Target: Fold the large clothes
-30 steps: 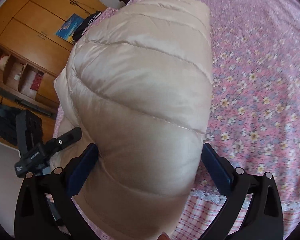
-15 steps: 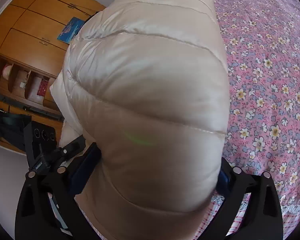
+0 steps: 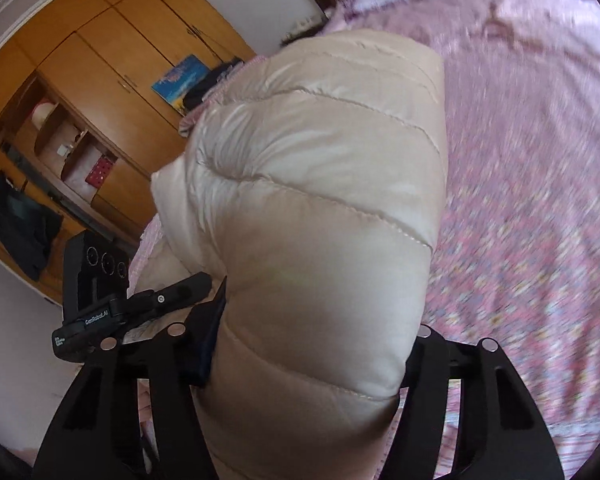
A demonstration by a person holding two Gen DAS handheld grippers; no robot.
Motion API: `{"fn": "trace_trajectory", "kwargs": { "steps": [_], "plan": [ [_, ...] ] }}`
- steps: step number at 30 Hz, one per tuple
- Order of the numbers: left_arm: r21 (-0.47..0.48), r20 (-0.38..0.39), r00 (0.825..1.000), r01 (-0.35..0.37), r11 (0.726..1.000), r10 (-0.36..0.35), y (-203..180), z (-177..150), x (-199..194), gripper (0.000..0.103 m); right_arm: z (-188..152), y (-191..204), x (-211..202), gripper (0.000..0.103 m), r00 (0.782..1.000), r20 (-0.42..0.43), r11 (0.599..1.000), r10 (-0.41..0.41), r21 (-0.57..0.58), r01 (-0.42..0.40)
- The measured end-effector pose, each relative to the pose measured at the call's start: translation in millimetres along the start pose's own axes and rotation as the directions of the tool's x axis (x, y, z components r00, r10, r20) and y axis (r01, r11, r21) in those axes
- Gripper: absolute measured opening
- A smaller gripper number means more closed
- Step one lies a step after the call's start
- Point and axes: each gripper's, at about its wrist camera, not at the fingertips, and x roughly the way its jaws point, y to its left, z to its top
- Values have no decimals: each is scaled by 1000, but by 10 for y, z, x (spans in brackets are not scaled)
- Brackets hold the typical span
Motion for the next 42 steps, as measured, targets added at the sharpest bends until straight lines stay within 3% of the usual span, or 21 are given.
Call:
{"fn": "trace_trajectory", "kwargs": {
  "steps": [7,12,16,19,22,27,33,38,40,42],
  "plan": [
    [126,-23,999,36,991,-33,-572,182,294,58,99,-170,-549,61,991,106,997,-76,-13,78],
    [179,-82,996,61,982,-47,-899,204,636,58,120,-430,-839,61,979,151,990,-137,25,135],
    [219,-129,992,22,975,6,-995,156,996,58,21,-756,-948,61,973,136,981,-189,68,181],
    [239,-152,985,-42,970,80,-900,35,1239,59,-79,-1063,-836,64,974,62,969,-220,132,210],
    [268,-151,981,-75,961,119,-867,-11,1281,62,-222,-1305,-687,72,974,29,959,-226,184,217],
    [273,-139,978,-116,955,158,-913,40,1167,65,-239,-1228,-661,78,964,32,952,-262,170,253],
    [352,-68,973,-184,918,221,-1070,-19,807,76,-161,-1075,-838,88,947,77,937,-310,192,291],
    [400,32,962,-260,879,270,-1223,24,446,80,-49,-1162,-1177,89,902,205,916,-379,221,335],
    [413,110,948,-316,854,298,-1294,68,308,80,0,-1174,-1191,65,898,217,916,-383,218,338],
    [429,168,941,-339,837,295,-1408,165,223,80,39,-1202,-1079,60,912,190,923,-362,207,324]
  ]
}}
